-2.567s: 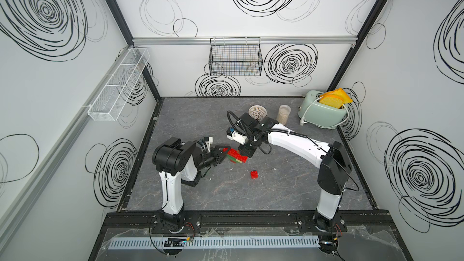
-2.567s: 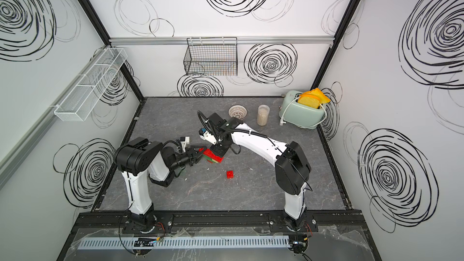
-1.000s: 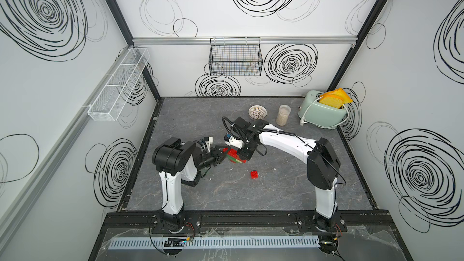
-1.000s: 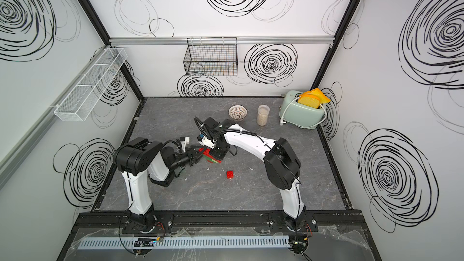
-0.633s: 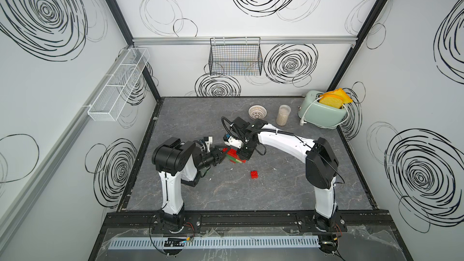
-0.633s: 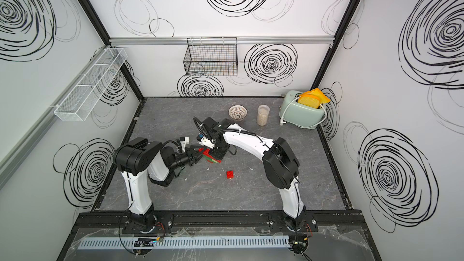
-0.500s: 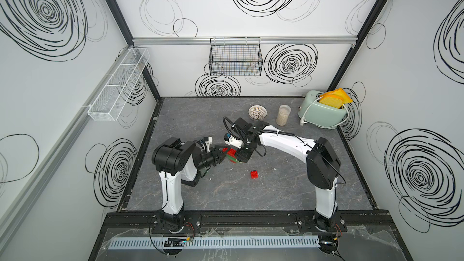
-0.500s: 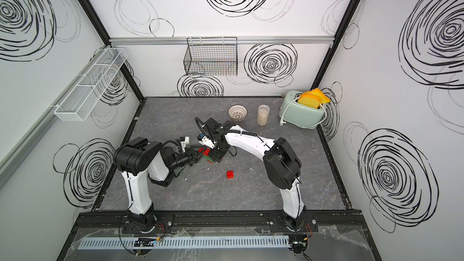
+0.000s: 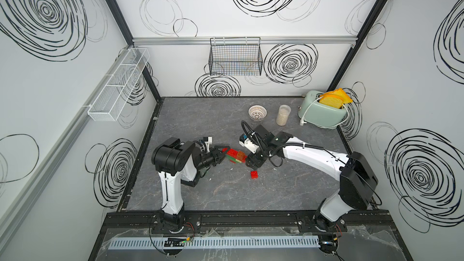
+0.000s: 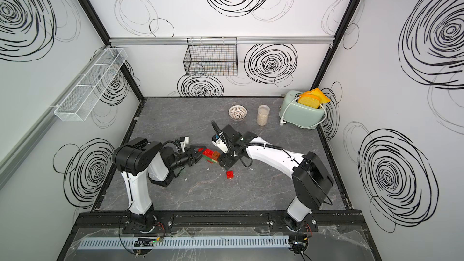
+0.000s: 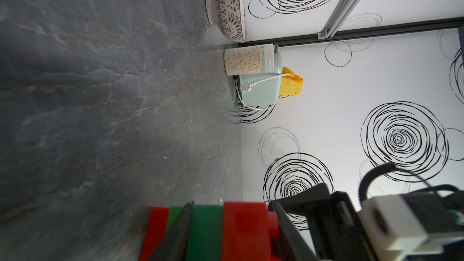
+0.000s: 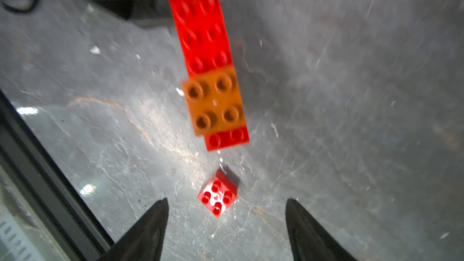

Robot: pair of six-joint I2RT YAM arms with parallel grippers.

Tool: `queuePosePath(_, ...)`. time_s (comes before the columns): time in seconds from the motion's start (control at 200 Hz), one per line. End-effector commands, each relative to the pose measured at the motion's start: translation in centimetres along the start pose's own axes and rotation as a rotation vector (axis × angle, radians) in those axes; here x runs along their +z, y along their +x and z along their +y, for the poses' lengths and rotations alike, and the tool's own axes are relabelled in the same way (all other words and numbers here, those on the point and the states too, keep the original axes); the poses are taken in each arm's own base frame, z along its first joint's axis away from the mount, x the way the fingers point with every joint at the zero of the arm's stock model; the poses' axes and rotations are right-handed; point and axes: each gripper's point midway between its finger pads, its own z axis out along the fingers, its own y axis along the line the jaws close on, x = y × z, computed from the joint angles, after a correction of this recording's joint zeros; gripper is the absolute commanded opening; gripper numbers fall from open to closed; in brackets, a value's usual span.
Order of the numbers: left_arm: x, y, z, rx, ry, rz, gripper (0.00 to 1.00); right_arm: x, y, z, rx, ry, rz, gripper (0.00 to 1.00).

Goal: Assemble a heart with lego
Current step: Pick up the lego brick from the center of the board.

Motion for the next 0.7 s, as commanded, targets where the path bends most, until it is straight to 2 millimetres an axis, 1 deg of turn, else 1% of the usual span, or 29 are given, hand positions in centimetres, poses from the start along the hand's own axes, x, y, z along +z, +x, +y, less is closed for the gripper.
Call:
queuePosePath(0.0, -0.9, -1.1, -3.2, 0.128, 0.119, -0.069, 0.21, -0.2, 0.2, 0.2, 0.123, 0.048, -0.071, 0.77)
queuePosePath(0.135, -0.8, -1.2, -3.2, 0.127, 0.119, -0.070, 0.21, 1.9, 2.4, 1.6, 0.179, 0.028, -0.056, 0.76)
queuePosePath(0.21, -0.9, -1.2, -3.1, 0.126, 0.117, -0.070, 0.21, 2.9, 2.9, 2.5, 0.178, 0.024, -0.046, 0.76)
queuePosePath(0.29, -0.8, -1.1, -3.2, 0.125, 0.118, -0.066, 0.21, 3.8, 3.0, 3.0, 0.172, 0.036, -0.036, 0.74)
queuePosePath(0.395, -0.9, -1.0, -3.3, 0.127, 0.119, -0.068, 0.21, 4.6, 3.0, 2.8, 0.167, 0.069, -0.036, 0.70)
queuePosePath(0.495, -0.9, -1.0, -3.2, 0.126, 0.118, -0.066, 0.21, 5.1, 2.9, 2.3, 0.165, 0.103, -0.032, 0.64)
queuePosePath(0.545, -0.9, -0.9, -3.2, 0.126, 0.117, -0.064, 0.21, 5.2, 3.0, 2.0, 0.166, 0.119, -0.025, 0.63)
queuePosePath(0.615, -0.9, -0.9, -3.0, 0.123, 0.114, -0.064, 0.21, 5.3, 2.9, 1.9, 0.165, 0.130, -0.026, 0.63)
queuePosePath(0.695, -0.8, -1.0, -2.9, 0.121, 0.113, -0.063, 0.21, 4.6, 2.4, 1.9, 0.165, 0.137, -0.057, 0.61)
